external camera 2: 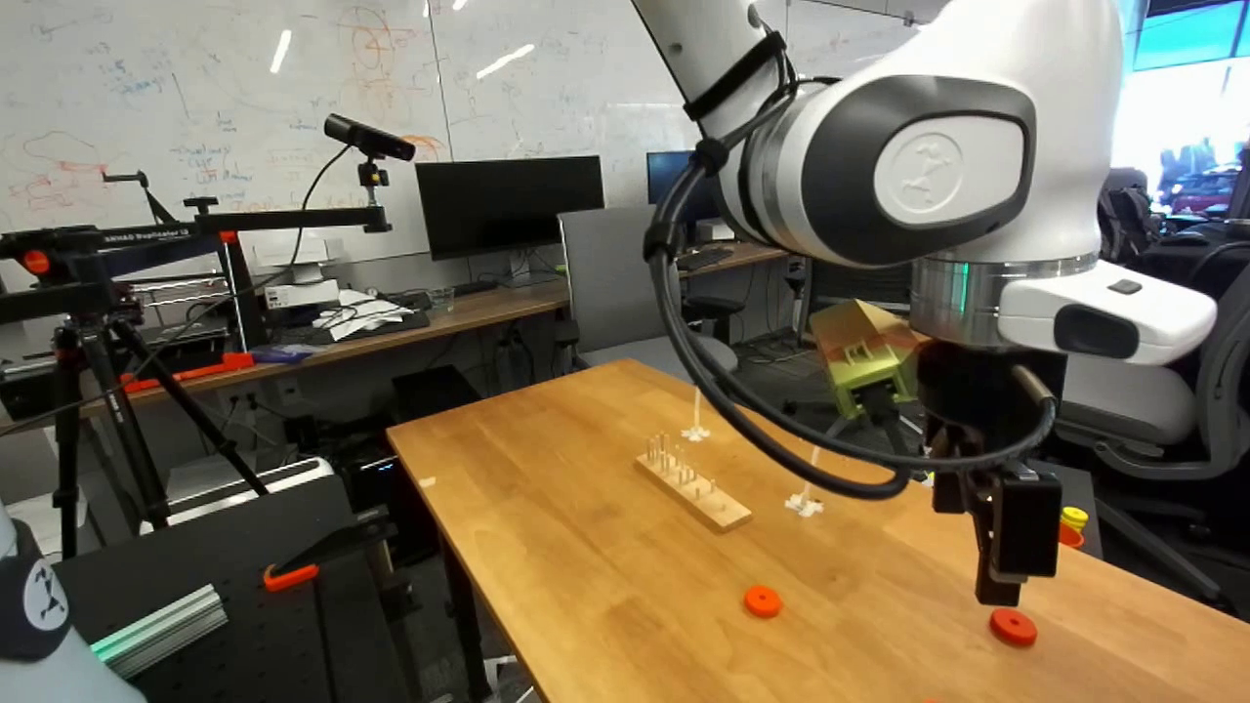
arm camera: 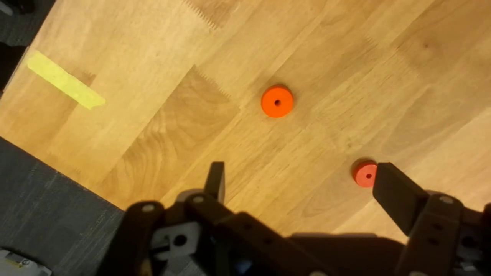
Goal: Attach the orange discs to the rods on the wooden rack
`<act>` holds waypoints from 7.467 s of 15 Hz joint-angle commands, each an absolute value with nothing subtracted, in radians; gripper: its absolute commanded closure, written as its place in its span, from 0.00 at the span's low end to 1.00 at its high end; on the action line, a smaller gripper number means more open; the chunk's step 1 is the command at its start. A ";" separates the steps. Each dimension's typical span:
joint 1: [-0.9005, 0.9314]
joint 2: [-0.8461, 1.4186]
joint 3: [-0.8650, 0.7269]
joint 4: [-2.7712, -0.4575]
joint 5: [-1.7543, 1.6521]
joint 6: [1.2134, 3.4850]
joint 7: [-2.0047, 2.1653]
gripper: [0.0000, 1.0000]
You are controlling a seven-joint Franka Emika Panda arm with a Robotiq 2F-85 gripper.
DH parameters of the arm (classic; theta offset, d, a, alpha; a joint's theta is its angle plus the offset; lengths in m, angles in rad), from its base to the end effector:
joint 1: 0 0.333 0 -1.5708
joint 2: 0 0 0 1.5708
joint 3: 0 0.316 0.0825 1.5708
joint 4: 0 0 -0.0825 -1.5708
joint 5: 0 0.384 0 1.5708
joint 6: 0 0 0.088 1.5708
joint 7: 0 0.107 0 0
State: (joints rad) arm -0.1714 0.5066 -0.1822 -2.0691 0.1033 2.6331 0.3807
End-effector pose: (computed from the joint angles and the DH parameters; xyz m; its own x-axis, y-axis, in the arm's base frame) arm 0.5586 -0.2079 0.1925 0.6965 -0.7134 0.0764 -0.7157 -0.6984 0.0036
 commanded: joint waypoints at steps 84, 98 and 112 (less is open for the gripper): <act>0.079 0.909 -0.094 -1.615 0.288 2.471 0.527 0.81; 0.185 0.982 -0.063 -1.572 0.248 2.414 0.539 0.83; 0.243 1.018 -0.067 -1.517 0.209 2.408 0.547 0.83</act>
